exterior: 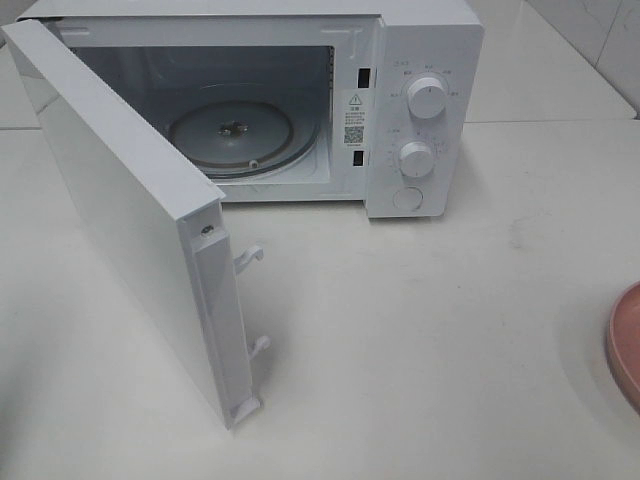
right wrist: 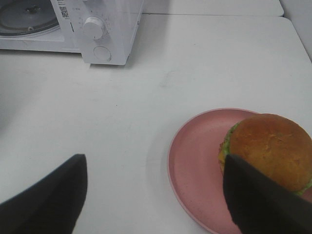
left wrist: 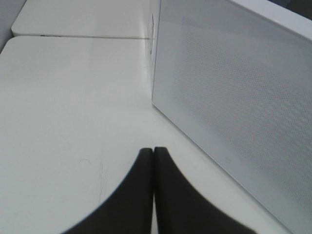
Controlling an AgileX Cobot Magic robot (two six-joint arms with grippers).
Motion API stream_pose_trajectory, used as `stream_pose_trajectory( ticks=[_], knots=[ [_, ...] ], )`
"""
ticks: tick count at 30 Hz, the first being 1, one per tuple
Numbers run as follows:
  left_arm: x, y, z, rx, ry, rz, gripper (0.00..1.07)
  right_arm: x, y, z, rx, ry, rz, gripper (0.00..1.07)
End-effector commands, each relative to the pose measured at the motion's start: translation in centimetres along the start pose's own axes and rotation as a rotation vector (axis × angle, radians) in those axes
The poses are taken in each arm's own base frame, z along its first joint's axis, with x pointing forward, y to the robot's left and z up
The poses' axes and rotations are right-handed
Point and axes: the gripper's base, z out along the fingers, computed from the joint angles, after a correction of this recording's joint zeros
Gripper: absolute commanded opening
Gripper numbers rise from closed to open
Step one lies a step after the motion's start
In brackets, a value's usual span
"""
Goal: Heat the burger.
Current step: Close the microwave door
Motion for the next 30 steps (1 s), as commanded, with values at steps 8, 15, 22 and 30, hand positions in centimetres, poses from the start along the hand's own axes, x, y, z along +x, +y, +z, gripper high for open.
stream_pose_trajectory(
  ticks=[8,15,22,30],
  knots=[
    [1.9,0.7,1.4,-0.045,-0.129,-0.035,0.00,0.1,0.0,-0.3,-0.001,-0.037,-0.004,0.75],
    [1.6,1.0,1.4,-0.074,-0.186,-0.053,0.00,0.1,0.0,-0.3,-0.001,-0.037,-0.004,0.75],
    [1.5,1.7,3.0,-0.129,-0.144,-0.060,0.00,0.1,0.0,-0.3,-0.001,-0.037,-0.004,0.75],
    [1.5,2.9,5.0,-0.222,-0.124,-0.081,0.00,0.1,0.0,-0.3,-0.001,-0.037,-0.004,0.75]
  ],
)
